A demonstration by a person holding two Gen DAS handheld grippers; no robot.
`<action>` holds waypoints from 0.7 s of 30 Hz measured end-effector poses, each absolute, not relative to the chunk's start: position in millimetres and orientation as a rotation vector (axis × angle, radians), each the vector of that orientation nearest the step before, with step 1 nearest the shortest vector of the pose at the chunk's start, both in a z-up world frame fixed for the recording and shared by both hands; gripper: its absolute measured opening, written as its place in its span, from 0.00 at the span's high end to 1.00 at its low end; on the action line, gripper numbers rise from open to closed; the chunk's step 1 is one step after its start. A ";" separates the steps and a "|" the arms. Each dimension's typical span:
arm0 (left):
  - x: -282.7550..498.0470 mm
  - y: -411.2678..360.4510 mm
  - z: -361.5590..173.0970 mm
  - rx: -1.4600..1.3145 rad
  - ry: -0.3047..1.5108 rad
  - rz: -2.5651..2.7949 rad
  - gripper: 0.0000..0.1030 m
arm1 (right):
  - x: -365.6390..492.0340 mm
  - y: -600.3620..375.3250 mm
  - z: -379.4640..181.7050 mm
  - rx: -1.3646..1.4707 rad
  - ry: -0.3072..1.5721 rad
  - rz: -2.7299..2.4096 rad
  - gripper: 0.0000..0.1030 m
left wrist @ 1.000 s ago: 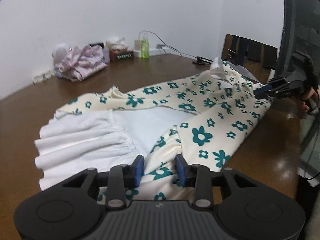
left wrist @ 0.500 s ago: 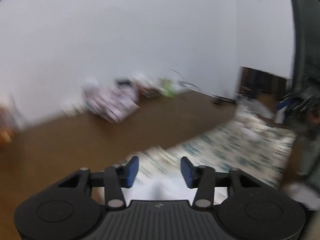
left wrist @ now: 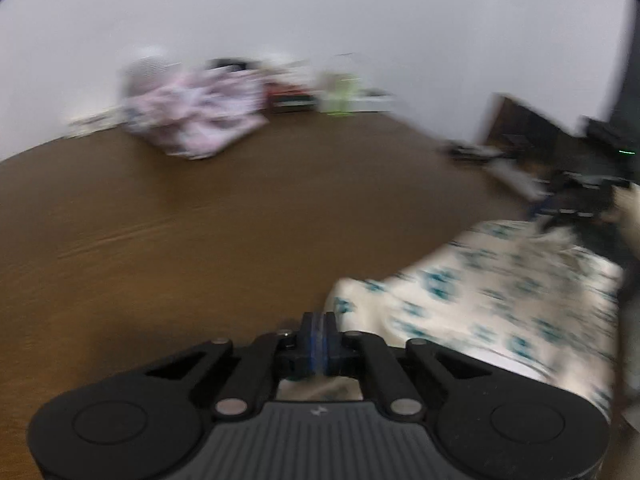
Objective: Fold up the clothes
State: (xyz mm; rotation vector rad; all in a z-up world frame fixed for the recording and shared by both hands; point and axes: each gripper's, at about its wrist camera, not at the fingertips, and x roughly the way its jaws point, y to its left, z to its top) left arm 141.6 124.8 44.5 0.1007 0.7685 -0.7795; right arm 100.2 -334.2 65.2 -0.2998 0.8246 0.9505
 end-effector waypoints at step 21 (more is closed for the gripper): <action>164.4 114.2 52.5 0.157 0.905 -0.887 0.55 | 92.2 -313.9 56.4 -0.502 0.810 0.913 0.94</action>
